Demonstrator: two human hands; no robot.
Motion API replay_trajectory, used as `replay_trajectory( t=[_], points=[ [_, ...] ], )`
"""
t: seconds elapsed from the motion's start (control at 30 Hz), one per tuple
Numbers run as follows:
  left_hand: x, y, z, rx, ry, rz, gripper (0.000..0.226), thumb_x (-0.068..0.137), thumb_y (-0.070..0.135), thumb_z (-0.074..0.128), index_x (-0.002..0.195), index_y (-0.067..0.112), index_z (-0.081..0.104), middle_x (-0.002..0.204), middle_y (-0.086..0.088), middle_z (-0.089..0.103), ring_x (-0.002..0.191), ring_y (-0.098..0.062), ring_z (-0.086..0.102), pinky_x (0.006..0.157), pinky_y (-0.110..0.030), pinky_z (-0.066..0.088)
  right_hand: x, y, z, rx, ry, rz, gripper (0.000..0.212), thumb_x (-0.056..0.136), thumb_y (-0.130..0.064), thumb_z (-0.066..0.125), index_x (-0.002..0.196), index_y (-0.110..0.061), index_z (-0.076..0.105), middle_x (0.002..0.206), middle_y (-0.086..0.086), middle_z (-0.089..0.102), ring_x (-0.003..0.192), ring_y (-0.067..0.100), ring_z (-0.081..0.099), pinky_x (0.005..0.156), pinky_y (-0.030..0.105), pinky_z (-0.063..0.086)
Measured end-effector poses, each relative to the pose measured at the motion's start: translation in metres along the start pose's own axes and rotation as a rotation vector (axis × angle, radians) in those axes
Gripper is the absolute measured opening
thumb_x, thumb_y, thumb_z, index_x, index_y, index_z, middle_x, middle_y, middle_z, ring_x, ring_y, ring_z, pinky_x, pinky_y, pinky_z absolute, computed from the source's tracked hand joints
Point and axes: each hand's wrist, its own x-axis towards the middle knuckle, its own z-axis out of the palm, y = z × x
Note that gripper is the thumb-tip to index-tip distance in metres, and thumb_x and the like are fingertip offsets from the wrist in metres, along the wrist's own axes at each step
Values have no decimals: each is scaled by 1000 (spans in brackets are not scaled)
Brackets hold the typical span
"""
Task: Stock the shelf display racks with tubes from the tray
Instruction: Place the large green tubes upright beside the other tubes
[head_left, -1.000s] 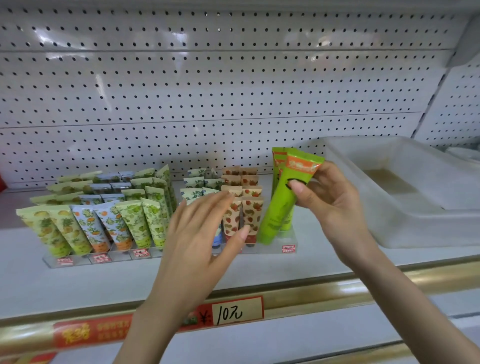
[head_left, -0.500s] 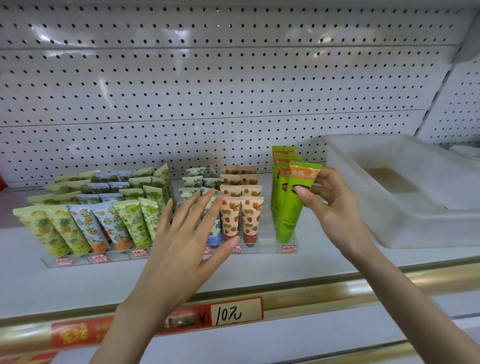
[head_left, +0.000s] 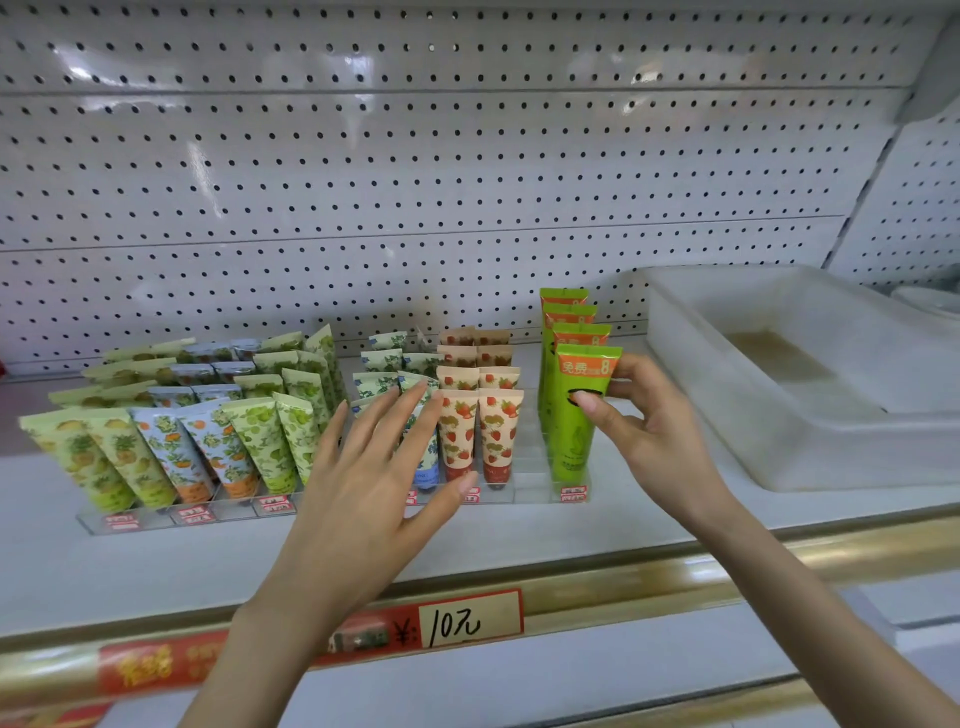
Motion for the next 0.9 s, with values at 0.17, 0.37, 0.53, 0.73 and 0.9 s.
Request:
replay_trajectory(
  t=[0.17,0.37,0.53,0.73,0.9],
  points=[
    [0,0,-1,-23,12,0,69,93,63,19,141,17,38,148,1,37,135,-14,24,111,-37,8,-1,2,-1,11,12,15,19,86,-20,63,97,-33,55,97,-19,66,99,5,60,73,13,48],
    [2,0,-2,-50,17,7,70,92,64,17,142,20,36,148,2,35,136,-12,22,112,-36,8,0,3,-2,7,21,42,19,87,-19,62,100,-30,55,103,-13,66,103,8,60,78,18,50],
    [3,0,-6,-88,46,18,72,91,66,14,141,20,37,146,2,38,134,-11,24,113,-35,9,-2,1,-5,4,43,65,21,85,-19,64,102,-27,56,104,-8,67,102,11,62,84,32,53],
    [3,1,-15,-93,77,-19,69,91,64,19,142,20,36,145,2,40,132,-11,26,111,-42,19,1,-7,-15,4,48,78,26,77,-29,67,101,-30,57,103,-4,65,97,13,64,87,46,52],
    [3,11,-18,-132,96,-101,72,88,66,19,142,21,35,147,4,37,133,-11,25,112,-43,20,3,-13,-30,4,43,63,27,74,-39,64,99,-32,58,99,-12,64,95,10,63,89,52,50]
  ],
)
